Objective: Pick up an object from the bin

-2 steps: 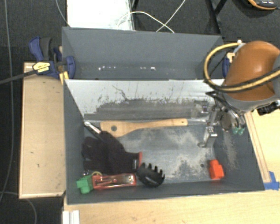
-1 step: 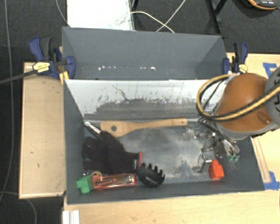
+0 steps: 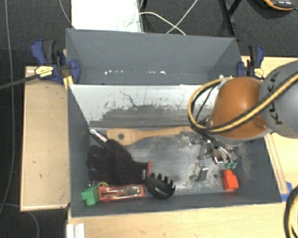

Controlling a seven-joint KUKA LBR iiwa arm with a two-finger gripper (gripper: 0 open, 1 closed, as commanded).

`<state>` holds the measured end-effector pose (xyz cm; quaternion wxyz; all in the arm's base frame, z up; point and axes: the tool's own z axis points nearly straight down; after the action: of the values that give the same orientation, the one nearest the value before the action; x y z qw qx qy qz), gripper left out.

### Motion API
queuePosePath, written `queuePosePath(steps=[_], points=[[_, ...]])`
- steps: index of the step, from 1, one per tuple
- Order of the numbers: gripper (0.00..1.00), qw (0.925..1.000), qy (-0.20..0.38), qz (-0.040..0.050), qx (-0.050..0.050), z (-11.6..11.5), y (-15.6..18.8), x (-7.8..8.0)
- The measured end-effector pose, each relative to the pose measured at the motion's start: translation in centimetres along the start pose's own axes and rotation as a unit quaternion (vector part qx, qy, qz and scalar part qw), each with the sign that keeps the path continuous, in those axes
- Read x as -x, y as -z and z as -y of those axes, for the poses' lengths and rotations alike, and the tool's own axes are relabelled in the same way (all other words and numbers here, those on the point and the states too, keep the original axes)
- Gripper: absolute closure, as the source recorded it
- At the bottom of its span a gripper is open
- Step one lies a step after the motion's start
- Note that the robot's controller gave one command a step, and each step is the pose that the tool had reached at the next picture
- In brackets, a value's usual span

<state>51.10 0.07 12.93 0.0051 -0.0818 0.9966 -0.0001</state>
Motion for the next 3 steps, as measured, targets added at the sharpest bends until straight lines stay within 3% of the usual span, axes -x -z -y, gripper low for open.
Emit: queuePosePath(steps=[1,2,3], points=[[0.00,0.9993,-0.037,-0.0032,-0.003,8.5,-0.4,-4.2],[0.00,0.9985,-0.055,-0.0004,0.001,-1.1,-3.5,-0.9],[1.00,0.9979,-0.065,-0.0037,-0.003,9.2,-3.7,-4.5]])
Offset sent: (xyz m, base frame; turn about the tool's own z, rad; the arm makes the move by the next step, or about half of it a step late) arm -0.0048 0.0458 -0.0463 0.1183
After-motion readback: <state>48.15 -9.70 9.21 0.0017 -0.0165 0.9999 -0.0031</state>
